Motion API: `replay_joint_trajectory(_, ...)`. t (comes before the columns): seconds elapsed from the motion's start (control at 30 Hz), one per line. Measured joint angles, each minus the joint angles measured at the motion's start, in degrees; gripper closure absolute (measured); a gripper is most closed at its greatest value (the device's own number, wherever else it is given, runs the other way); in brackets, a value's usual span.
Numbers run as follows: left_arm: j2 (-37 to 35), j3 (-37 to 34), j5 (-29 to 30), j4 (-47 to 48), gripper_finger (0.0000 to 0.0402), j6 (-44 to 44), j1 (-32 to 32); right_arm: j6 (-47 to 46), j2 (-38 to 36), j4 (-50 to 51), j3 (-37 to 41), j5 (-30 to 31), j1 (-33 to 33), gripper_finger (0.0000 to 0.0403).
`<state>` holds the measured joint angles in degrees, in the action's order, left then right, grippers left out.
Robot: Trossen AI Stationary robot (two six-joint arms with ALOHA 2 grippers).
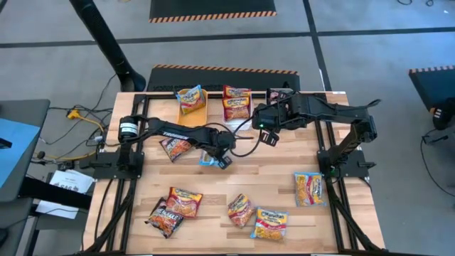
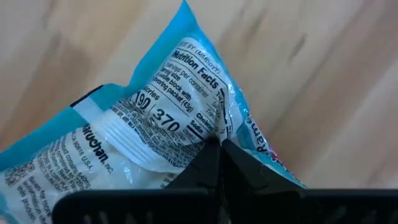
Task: Sort Maruchan noodles
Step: Put the blue noodle pack into the orange bin
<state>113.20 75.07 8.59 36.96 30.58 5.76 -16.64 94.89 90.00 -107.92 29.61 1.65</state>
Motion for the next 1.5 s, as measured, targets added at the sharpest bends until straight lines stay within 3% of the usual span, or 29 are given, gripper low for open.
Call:
replay_joint_trajectory(0.57,-21.25,0.69,-5.52,6.57,0.0401,-11.13,2.16,0.07,0.02,0.02,0.04,0.02,-0.15,0.0284)
replay_joint_trajectory(0.77,-29.54,0.78,-2.46,9.63,0.0401,-17.04,6.85,0.13,0.02,0.04,0.04,0.02,-0.15,0.0284)
replay_joint_trajectory(0.9,-33.71,0.86,-4.23,9.68,0.0401,-24.17,12.35,0.12,0.02,0.02,0.04,0.04,-0.15,0.0284)
replay_joint_trajectory(1.2,-32.94,0.89,-19.18,10.26,0.0401,-39.08,28.54,0.09,0.02,0.01,0.04,0.06,-0.14,0.0284)
replay_joint_trajectory(1.5,-28.71,0.91,-36.75,9.15,0.0401,-43.48,43.23,0.08,0.02,0.00,0.04,0.05,-0.15,0.0284)
